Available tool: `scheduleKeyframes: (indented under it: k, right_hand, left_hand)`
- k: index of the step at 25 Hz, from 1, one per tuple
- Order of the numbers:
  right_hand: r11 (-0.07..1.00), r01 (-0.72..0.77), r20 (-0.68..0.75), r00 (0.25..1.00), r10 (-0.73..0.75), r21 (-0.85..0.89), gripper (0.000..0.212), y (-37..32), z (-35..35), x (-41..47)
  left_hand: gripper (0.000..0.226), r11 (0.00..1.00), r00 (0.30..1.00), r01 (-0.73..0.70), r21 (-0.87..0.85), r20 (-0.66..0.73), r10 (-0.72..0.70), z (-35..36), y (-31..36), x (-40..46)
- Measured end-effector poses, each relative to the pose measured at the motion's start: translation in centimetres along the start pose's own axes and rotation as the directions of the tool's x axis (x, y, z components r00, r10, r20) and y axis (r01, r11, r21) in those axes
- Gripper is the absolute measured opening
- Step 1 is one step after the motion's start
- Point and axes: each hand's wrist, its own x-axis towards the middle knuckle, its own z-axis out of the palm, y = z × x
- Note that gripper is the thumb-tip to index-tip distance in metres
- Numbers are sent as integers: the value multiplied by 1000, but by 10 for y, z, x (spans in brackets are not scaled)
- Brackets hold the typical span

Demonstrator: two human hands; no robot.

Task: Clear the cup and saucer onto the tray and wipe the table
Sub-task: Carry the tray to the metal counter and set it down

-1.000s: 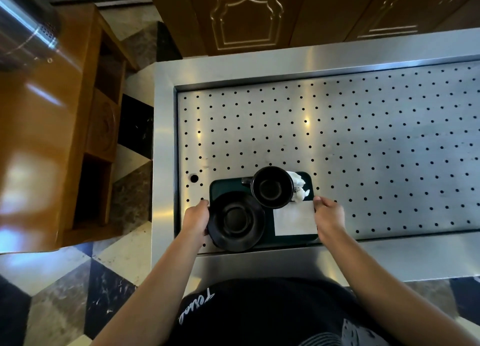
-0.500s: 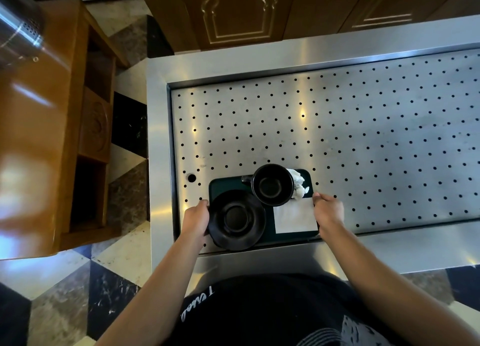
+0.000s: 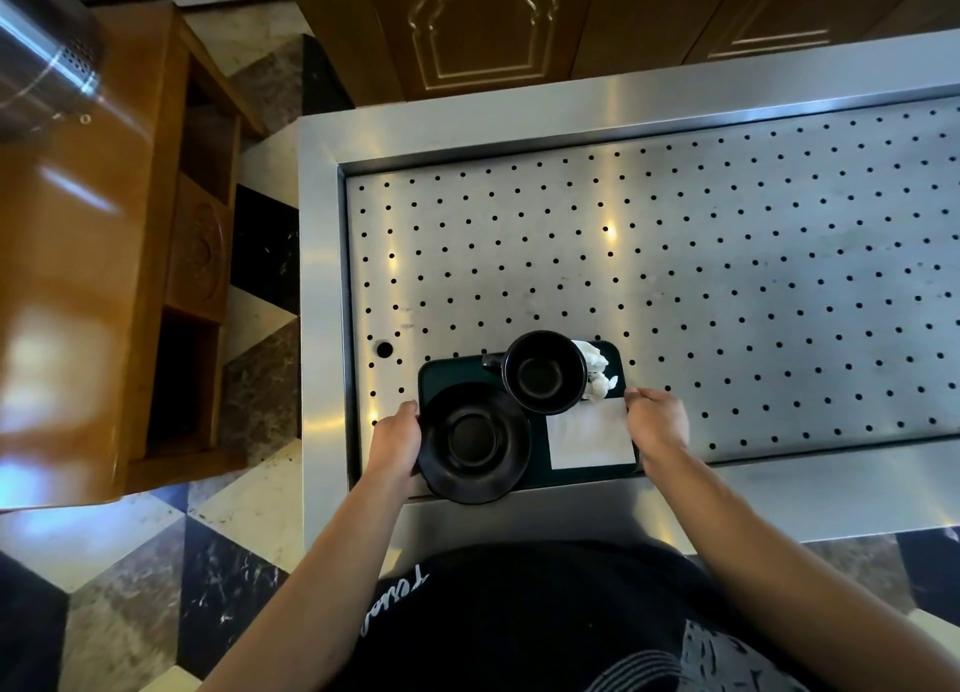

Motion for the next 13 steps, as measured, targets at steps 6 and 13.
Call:
scheduleKeyframes:
  k: [6, 13]
  right_hand:
    - [1000, 3, 11, 1000, -2, -29, 43, -3, -5, -5]
    - [987, 106, -4, 994, -107, -121, 38, 0, -7, -24]
  left_hand:
    - [32, 997, 999, -42, 69, -28, 44, 2, 1, -7]
    - [37, 974, 977, -157, 163, -121, 178, 5, -5, -30]
